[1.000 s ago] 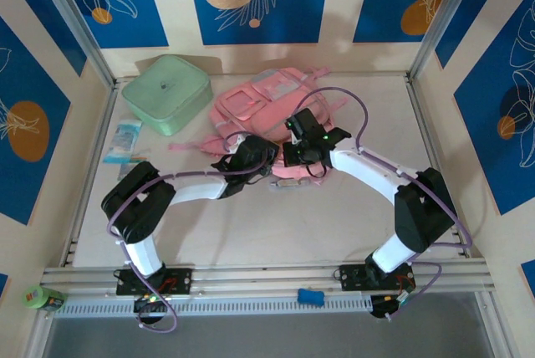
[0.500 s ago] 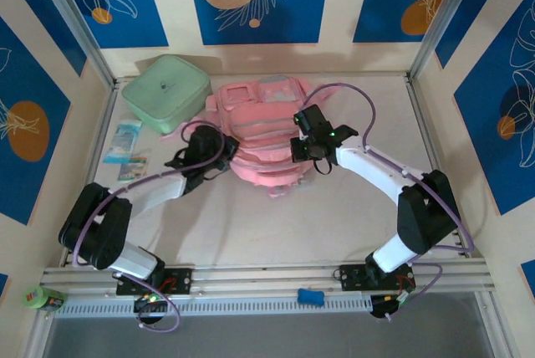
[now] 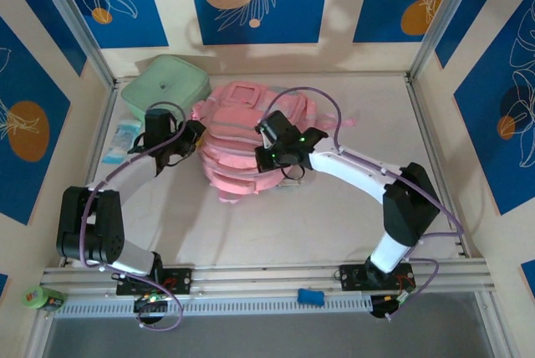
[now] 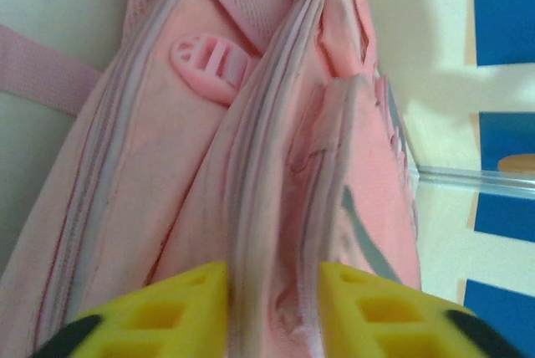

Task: Pack the student bag
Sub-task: Zip the student bag at the center of the table.

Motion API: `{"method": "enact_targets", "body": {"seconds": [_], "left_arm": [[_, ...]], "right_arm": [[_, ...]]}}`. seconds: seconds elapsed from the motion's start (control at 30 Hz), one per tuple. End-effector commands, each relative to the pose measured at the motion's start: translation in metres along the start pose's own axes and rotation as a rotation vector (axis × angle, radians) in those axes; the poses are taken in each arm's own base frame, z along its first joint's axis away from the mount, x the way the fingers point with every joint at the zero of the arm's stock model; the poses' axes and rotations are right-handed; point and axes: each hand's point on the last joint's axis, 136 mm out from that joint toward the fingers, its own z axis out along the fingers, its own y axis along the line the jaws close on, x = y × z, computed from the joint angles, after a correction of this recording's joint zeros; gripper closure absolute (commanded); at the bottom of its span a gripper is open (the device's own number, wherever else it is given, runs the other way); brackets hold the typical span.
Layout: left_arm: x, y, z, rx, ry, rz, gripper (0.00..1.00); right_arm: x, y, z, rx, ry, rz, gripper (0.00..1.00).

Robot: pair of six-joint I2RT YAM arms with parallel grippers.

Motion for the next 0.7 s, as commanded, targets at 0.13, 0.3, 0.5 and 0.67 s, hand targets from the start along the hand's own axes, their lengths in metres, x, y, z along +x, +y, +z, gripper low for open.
{"method": "enact_targets", "body": {"seconds": [0.13, 0.3, 0.5, 0.67], "left_arm": [[0.042, -0.003, -0.032, 0.049, -0.049, -0.065, 0.52], [0.078, -0.005, -0.034, 0.041, -0.083, -0.152, 0.44], [0.104, -0.017, -0.016, 0.049, -0.093, -0.228, 0.43], [0.113, -0.03, 0.003, 0.01, -0.098, -0.198, 0.44]], "right_arm": [[-0.008, 0.017, -0.006, -0.034, -0.02, -0.003, 1.0], [-0.004, 0.019, -0.001, -0.025, -0.008, -0.022, 1.0], [-0.003, 0.015, -0.001, -0.006, -0.025, -0.021, 1.0], [0.001, 0.017, 0.004, 0.003, -0.025, -0.043, 1.0]]}}
